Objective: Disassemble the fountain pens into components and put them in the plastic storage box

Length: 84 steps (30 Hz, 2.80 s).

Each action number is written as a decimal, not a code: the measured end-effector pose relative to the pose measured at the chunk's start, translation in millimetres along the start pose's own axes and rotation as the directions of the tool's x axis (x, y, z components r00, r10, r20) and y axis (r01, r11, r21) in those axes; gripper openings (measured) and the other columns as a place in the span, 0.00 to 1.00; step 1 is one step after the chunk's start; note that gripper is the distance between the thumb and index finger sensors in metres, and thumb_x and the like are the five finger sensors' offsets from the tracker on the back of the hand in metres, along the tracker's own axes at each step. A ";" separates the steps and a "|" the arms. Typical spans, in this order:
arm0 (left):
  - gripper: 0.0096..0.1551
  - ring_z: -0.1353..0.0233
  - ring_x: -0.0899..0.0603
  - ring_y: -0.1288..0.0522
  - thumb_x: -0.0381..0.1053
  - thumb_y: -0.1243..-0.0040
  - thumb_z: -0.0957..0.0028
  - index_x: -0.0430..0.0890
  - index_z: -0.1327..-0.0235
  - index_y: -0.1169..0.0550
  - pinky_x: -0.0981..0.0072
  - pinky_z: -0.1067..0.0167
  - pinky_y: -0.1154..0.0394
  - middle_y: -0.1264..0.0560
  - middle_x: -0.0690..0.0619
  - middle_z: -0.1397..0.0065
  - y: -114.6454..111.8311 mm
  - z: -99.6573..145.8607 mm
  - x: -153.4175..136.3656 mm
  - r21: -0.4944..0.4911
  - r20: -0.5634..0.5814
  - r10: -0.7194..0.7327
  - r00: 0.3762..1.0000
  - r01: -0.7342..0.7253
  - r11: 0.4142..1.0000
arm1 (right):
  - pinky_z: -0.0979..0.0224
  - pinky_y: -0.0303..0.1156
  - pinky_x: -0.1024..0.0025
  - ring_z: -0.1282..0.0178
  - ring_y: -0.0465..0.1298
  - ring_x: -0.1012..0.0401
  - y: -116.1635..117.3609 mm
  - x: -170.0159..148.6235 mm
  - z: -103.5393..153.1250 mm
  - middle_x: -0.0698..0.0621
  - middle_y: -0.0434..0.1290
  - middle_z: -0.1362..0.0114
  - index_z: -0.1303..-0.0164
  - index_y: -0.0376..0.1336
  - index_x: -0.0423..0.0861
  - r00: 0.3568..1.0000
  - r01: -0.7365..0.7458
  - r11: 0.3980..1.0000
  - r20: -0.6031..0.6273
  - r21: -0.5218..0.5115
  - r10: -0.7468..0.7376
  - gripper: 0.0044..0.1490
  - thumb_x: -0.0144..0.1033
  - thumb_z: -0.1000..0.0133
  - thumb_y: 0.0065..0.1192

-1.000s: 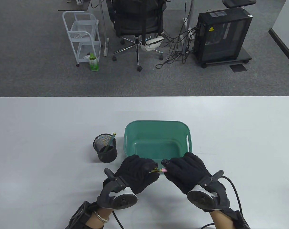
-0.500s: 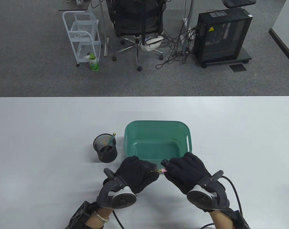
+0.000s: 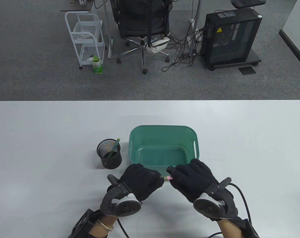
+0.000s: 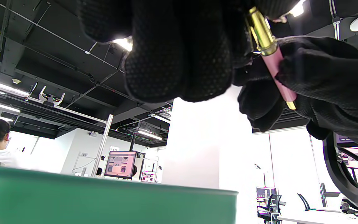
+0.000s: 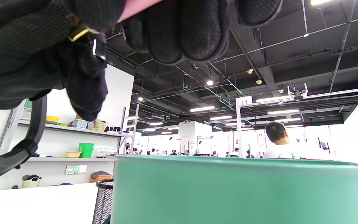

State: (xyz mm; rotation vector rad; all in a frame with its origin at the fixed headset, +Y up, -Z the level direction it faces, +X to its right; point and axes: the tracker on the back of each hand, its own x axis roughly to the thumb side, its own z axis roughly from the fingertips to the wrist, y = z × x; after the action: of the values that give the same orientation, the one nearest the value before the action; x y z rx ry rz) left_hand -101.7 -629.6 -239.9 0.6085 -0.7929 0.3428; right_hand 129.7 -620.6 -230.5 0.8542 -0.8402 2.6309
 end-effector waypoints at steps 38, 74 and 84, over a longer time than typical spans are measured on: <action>0.24 0.39 0.46 0.17 0.61 0.50 0.31 0.44 0.36 0.25 0.47 0.27 0.30 0.17 0.50 0.36 -3.1 0.3 3.1 -0.039 0.015 -0.024 1.000 0.025 0.999 | 0.19 0.64 0.52 0.37 0.76 0.62 -0.6 -2.7 0.0 0.57 0.76 0.34 0.31 0.70 0.59 1.000 -0.004 1.000 -0.008 -0.003 0.004 0.28 0.55 0.40 0.56; 0.35 0.43 0.44 0.15 0.67 0.58 0.32 0.43 0.34 0.20 0.47 0.32 0.28 0.14 0.48 0.41 -3.3 1.0 -0.7 -0.035 0.003 -0.007 1.000 0.007 0.999 | 0.19 0.64 0.52 0.37 0.76 0.62 1.6 -0.9 -0.4 0.58 0.76 0.34 0.31 0.70 0.59 1.000 -0.004 1.000 -0.004 0.008 0.004 0.28 0.55 0.40 0.56; 0.28 0.36 0.46 0.19 0.62 0.45 0.32 0.45 0.30 0.30 0.48 0.27 0.31 0.20 0.50 0.31 -4.7 0.9 4.1 -0.045 0.027 -0.038 0.999 0.040 0.998 | 0.19 0.64 0.52 0.37 0.76 0.62 0.9 -1.6 -0.2 0.57 0.76 0.34 0.31 0.70 0.59 1.000 -0.006 1.000 -0.007 0.005 0.006 0.28 0.55 0.40 0.56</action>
State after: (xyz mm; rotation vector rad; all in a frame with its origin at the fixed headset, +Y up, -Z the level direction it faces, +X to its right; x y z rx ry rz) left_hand -97.1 -633.5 -238.1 0.5863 -0.8110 0.2810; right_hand 130.5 -621.3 -232.0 0.8445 -0.8365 2.6411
